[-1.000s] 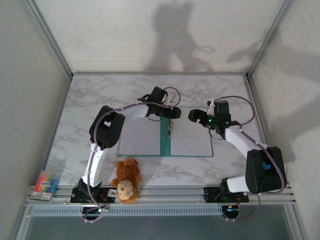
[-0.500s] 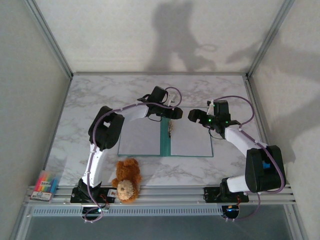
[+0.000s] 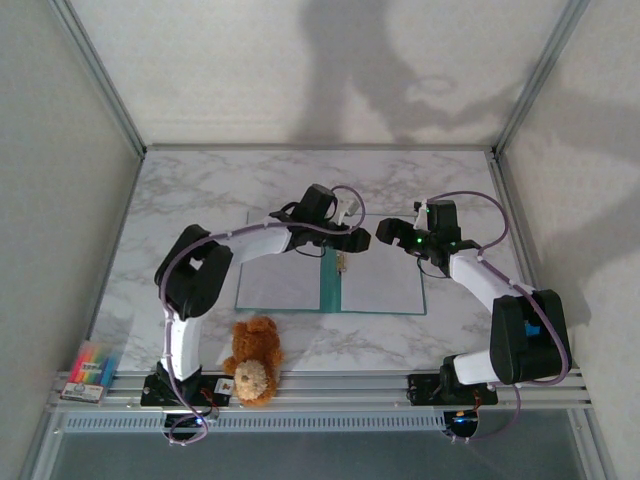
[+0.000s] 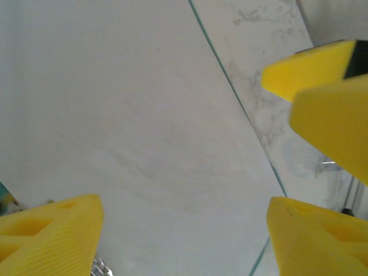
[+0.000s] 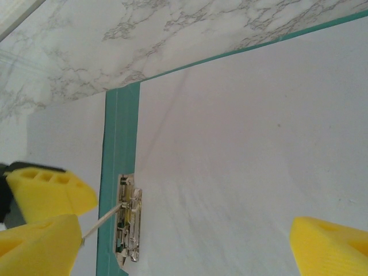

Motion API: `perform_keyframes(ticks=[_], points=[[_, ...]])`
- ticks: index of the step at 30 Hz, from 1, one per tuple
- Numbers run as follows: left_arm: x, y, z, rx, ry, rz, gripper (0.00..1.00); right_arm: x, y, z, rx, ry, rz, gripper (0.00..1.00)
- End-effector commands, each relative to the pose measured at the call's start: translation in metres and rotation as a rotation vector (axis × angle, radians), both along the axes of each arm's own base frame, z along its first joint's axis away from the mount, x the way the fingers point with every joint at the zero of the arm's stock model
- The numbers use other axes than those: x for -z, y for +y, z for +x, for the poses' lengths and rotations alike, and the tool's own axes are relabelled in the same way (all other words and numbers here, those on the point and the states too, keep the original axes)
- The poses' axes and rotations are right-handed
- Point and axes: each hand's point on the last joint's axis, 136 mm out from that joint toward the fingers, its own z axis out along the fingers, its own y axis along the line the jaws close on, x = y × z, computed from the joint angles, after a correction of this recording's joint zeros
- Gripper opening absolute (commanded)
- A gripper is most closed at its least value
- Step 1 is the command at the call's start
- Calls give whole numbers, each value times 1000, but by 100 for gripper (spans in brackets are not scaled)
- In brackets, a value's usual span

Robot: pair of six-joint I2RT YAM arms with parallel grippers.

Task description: Put the files into the folder

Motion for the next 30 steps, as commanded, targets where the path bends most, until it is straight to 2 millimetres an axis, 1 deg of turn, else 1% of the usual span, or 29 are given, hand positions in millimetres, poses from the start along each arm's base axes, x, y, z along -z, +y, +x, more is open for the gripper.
perform_keyframes(ticks=[1, 4, 7, 9, 11, 14, 15, 18, 20, 22, 25, 26, 28, 30], points=[[-32, 2, -2, -41, -50, -48, 75, -7, 0, 5, 1, -7, 6, 93], [-47, 13, -1, -91, -73, -35, 76, -8, 1, 5, -1, -11, 6, 94], [-68, 28, 0, -154, -108, -30, 77, -12, 2, 5, -5, -18, 16, 94], [-79, 44, 4, -219, -121, -18, 77, -16, 3, 4, -6, -24, 27, 94], [-87, 67, 9, -301, -128, 4, 77, -26, 3, 4, 3, -60, 42, 96], [-88, 104, 12, -420, -124, 58, 76, -42, 3, 2, 10, -103, 62, 99], [-86, 115, 12, -456, -119, 79, 76, -47, 2, 2, 13, -108, 66, 99], [-71, 154, 8, -573, -83, 149, 76, -62, 2, 1, 18, -120, 77, 99], [-55, 179, 2, -645, -48, 206, 75, -68, 1, -1, 40, -93, 90, 99], [-40, 200, -6, -705, -13, 251, 74, -73, 9, -3, 4, -60, 125, 99], [-25, 219, -20, -751, 6, 275, 73, -77, 25, -9, -67, 8, 192, 99], [-21, 223, -25, -760, 15, 284, 73, -78, 29, -10, -78, 29, 212, 99], [-8, 231, -35, -771, 45, 304, 70, -76, 32, -15, -69, 123, 236, 98], [5, 238, -44, -780, 73, 329, 67, -76, 38, -19, -99, 196, 258, 96]])
